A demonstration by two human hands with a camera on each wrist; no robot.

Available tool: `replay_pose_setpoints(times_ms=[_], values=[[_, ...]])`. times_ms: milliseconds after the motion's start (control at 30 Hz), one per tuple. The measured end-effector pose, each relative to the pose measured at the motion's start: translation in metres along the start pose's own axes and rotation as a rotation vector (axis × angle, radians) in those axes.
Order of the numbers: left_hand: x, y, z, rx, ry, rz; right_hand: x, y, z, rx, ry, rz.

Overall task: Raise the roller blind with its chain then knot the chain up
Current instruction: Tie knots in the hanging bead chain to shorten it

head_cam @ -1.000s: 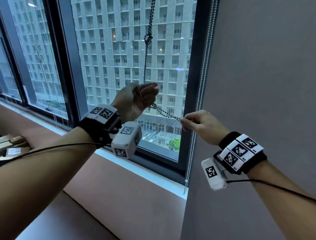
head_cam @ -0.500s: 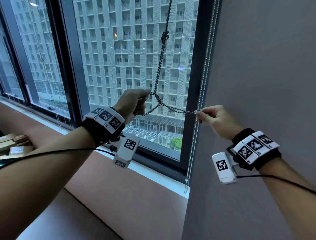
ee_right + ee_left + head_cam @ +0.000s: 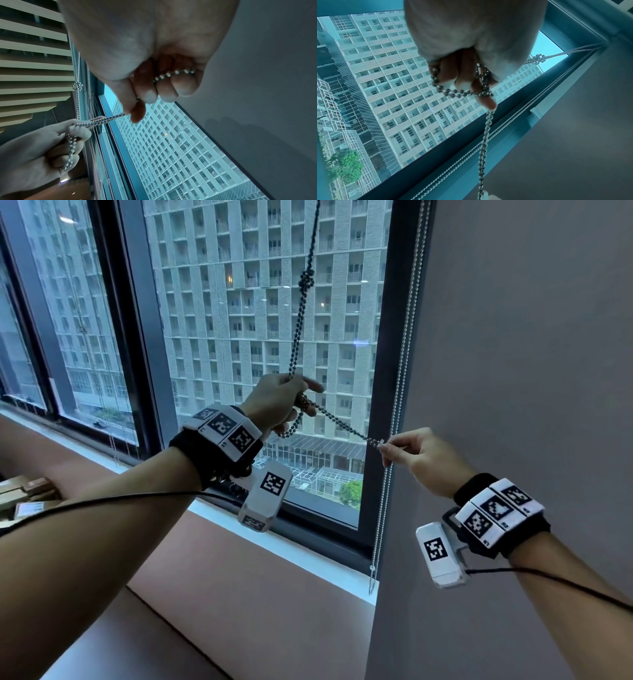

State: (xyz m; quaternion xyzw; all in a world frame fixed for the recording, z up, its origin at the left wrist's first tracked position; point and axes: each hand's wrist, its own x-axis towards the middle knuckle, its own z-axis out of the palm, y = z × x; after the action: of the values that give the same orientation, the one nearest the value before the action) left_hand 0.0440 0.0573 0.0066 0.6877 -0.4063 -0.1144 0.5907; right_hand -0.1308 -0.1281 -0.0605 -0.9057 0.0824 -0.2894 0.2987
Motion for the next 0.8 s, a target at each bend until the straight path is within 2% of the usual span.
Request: replay_pose_setpoints(times_ms=[200,333,400,600,800], values=[[0.009,0.025,-0.013,0.144,-0.235,-0.133,-0.016,0.01,0.017,0.006,-0.073,0.049],[0.02,0.059,-0.028,0.099,-0.021,-0.012,-0.037,0.028,0.049,-0.023,-0.198,0.113],[0.022,0.068,-0.025,0.089,0.02,0.046,-0.036,0.029,0.062,-0.024,-0.24,0.118],[0.02,0.075,-0.01,0.081,-0.033,0.118,-0.027,0.02,0.08,-0.079,-0.305,0.128],[0.019,0.06,-0.011,0.085,-0.045,0.109,-0.033,0.027,0.077,-0.082,-0.325,0.165]])
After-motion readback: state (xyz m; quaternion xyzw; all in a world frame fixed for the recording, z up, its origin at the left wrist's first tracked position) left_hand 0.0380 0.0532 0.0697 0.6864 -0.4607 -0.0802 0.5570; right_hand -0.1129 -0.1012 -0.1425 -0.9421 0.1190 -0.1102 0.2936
